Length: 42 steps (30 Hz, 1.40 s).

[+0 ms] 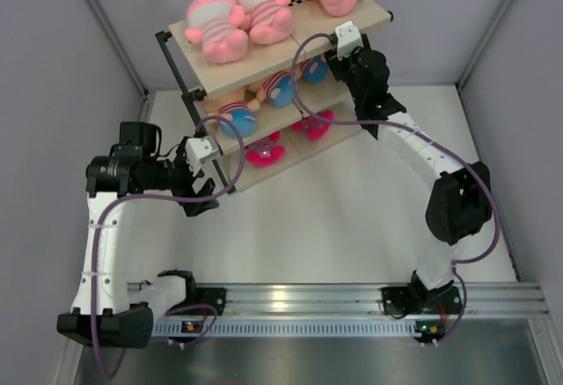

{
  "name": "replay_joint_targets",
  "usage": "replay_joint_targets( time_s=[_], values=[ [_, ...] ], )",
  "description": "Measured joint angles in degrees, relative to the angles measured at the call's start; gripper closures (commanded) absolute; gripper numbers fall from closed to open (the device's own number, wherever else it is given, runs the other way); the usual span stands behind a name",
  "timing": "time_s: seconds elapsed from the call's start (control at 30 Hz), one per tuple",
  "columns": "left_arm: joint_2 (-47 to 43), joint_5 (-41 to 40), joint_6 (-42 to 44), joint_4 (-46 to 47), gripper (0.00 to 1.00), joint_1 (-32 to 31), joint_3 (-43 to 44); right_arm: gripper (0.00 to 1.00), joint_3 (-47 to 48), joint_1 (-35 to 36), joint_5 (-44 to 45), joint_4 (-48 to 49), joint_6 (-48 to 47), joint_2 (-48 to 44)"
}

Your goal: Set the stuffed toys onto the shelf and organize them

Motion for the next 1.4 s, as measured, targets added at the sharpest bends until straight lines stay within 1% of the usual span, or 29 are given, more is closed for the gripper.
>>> replay_joint_targets(
  time_s=[0.03,0.13,0.27,0.43,0.57,0.63,0.7,0.73,0.8,0.83,0.87,0.93,1.03,1.13,1.4],
  values=[
    [0.0,0.0,0.0,0.02,0.04,0.0,-0.04,0.38,0.0,-0.04,0.07,0.09,0.26,0.0],
    [-0.22,-0.07,0.02,0.02,0.03,0.0,-0.35,0.32,-0.52,-0.48,0.37,0.24,1.33,-0.15],
    [-0.5,-0.17,0.02,0.0,0.03,0.0,-0.42,0.3,-1.49,-1.73,0.39,-0.02,3.39,-0.57],
    [-0.7,-0.2,0.02,0.0,0.03,0.0,-0.42,0.27,-1.6,-4.04,-2.29,-1.44,7.26,-2.6],
    [-0.7,-0.2,0.02,0.0,0.03,0.0,-0.59,0.26,-1.62,-4.76,-4.87,-1.42,8.81,-5.07],
    [-0.72,-0.28,0.04,0.0,0.04,0.0,-0.79,0.28,-1.62,-4.81,-6.16,-1.4,10.01,-6.21],
    [-0.72,-0.37,0.02,0.0,0.03,0.0,-0.87,0.34,-1.66,-4.92,-7.87,-1.25,12.07,-7.06],
    [-0.72,-0.37,0.02,0.0,0.04,0.0,-0.9,0.49,-2.01,-4.98,-8.87,-0.66,13.9,-7.56],
    [-0.72,-0.39,0.02,0.0,0.04,0.0,-0.94,0.64,-4.24,-5.66,-11.56,1.75,18.49,-8.85],
    [-0.72,-0.39,0.02,0.0,0.03,0.0,-0.96,0.74,-5.66,-6.19,-12.74,3.52,21.59,-9.51],
    [-0.72,-0.39,0.02,0.0,0.03,0.0,-0.96,0.78,-7.13,-7.15,-14.12,5.66,24.92,-9.88],
    [-0.72,-0.39,0.02,0.02,0.03,0.0,-0.96,0.83,-9.2,-8.83,-16.2,9.53,30.51,-10.1],
    [-0.72,-0.42,0.02,0.0,0.03,0.0,-0.96,0.87,-10.1,-10.88,-18.97,14.47,37.16,-8.96],
    [-0.72,-0.39,0.02,0.0,0.04,0.0,-0.96,0.89,-9.27,-11.34,-21.24,19.85,42.05,-6.45],
    [-0.72,-0.39,0.02,0.0,0.04,0.0,-0.96,0.92,-5.51,-11.02,-22.51,22.29,49.48,1.95]
  ],
)
